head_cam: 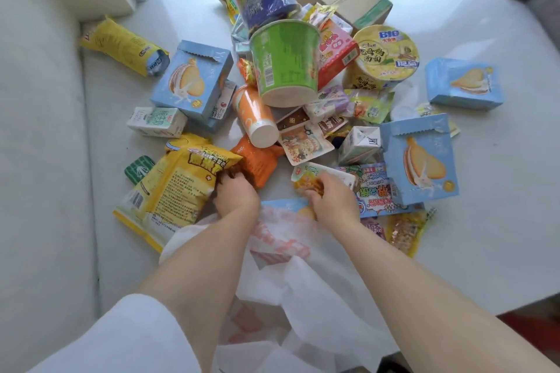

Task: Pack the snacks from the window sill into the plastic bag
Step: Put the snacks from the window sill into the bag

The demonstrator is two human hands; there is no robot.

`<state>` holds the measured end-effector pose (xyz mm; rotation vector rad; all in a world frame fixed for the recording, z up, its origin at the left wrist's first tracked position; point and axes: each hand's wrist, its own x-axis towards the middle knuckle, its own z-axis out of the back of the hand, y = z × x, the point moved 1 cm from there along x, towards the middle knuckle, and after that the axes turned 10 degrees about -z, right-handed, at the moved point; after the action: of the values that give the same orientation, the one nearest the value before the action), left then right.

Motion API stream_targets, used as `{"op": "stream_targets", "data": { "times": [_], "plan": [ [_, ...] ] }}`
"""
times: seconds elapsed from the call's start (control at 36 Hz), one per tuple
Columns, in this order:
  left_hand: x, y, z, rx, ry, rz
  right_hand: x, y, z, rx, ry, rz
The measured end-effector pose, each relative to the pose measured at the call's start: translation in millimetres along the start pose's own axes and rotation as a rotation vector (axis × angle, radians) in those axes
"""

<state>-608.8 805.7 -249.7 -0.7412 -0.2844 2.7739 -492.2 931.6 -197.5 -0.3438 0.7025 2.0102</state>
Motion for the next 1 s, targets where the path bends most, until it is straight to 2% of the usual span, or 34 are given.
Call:
{"op": "stream_targets", "data": {
  "times": [0.11,0.22,0.33,0.5,0.64,0.78,0.89,1.0],
  "plan": [
    [0.8,2.6,5.3,-0.025,-0.017,-0.024,1.5,-10.7,1.3,-0.239,-0.178,0.095],
    [-9.0,1.5,8.7,-0.076,-0.037,-0.001,4.3,-13.3,2.4,-0.288,-0.176,0.13],
    [-19.9,2.7,9.3,-0.128,-0.024,-0.031,6.4,-17.3,1.6,-0.235,-0.158,0.133],
    [-33.1,-2.3,19.3,-0.151,-0.056,-0.163,-2.8,-31.1,-0.4,-0.149,-0.227,0.173],
    [-48.7,-19.2,28.3,-0.213,-0.185,-0.243,-10.3,-46.8,1.4,0.195,-0.25,-0.001],
    [-66.2,-56.0,33.6,-0.221,-0.247,-0.387,-15.7,-90.7,2.4,0.343,-0.34,-0.254],
    [-82.3,-94.4,21.1,-0.26,-0.069,-0.585,-20.1,-130.9,2.8,0.432,-0.339,-0.449],
    [-101.6,-131.3,-4.5,-0.181,0.202,-0.712,-23.3,-165.9,7.2,0.4,-0.31,-0.486]
  ]
}}
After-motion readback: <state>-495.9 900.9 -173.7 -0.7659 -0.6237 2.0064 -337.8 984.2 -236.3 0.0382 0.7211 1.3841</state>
